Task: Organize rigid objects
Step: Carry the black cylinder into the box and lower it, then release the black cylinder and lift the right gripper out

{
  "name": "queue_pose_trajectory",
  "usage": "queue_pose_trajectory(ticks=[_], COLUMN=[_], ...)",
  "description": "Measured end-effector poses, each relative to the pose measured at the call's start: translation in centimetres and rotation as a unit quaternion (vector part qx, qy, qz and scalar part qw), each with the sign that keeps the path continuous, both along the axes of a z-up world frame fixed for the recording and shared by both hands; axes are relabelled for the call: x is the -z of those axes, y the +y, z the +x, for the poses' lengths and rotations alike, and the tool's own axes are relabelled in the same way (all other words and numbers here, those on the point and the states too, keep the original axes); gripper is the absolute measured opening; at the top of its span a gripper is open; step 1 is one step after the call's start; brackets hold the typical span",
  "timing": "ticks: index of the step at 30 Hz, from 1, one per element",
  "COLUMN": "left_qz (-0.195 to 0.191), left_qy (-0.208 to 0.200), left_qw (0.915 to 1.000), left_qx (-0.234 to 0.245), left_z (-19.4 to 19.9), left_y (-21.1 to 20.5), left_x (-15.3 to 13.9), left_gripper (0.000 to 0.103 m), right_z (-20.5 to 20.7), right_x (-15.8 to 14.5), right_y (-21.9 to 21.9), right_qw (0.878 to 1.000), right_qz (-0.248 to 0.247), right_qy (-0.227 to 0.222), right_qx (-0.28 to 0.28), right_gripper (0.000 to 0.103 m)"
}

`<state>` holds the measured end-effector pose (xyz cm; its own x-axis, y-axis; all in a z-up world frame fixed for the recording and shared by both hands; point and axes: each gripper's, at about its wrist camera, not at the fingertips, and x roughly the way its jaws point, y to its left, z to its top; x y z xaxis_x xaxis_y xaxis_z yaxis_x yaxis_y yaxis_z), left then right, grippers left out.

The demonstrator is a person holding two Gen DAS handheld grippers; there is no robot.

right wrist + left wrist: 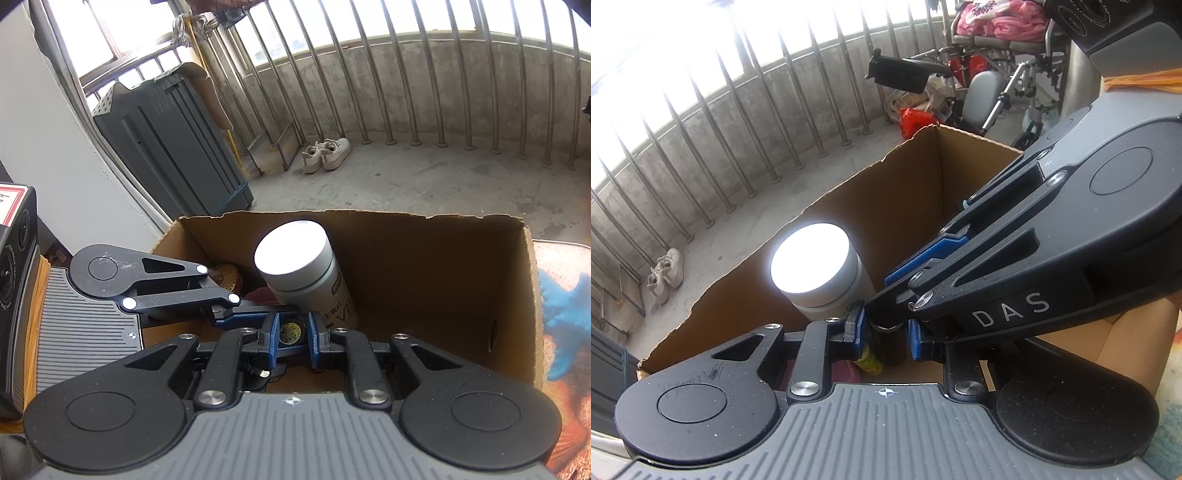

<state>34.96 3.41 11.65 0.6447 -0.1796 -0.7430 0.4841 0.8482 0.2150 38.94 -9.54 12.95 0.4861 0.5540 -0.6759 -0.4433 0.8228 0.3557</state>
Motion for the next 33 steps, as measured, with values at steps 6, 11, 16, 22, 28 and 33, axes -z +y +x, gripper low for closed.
queue_pose_trajectory(ticks=[6,11,16,22,28,33], left_qz=[0.001,0.005,-0.035,-0.075,-0.117,-0.168], left_qy=[-0.012,-0.051,-0.073,-0.089,-0.08,-0.085], left_qw=[0.9999,0.9987,0.9966,0.993,0.9897,0.982], left_qx=[0.0,0.002,0.009,0.022,0.021,-0.008], left_z=[-1.1,-4.1,-9.6,-17.5,-22.2,-20.7], left_y=[0.1,0.5,1.4,2.2,2.3,2.3], left_x=[-1.1,-3.3,-5.6,-5.6,-1.3,2.1], left_gripper=[0.026,0.032,0.033,0.038,0.041,0.041], right_z=[-0.2,-0.8,-2.2,-6.5,-14.3,-18.1], right_x=[-0.2,-1.0,-2.1,-4.0,-4.8,-2.9], right_y=[-0.5,-1.2,-2.4,-4.4,-7.4,-7.6], right_qw=[1.0,1.0,0.999,0.997,0.992,0.993], right_qz=[0.01,0.011,0.019,0.022,0.046,0.037], right_qy=[-0.011,-0.02,-0.031,-0.052,-0.094,-0.088], right_qx=[0.006,0.02,0.033,0.045,0.067,0.07], right_gripper=[0.019,0.019,0.019,0.019,0.02,0.02])
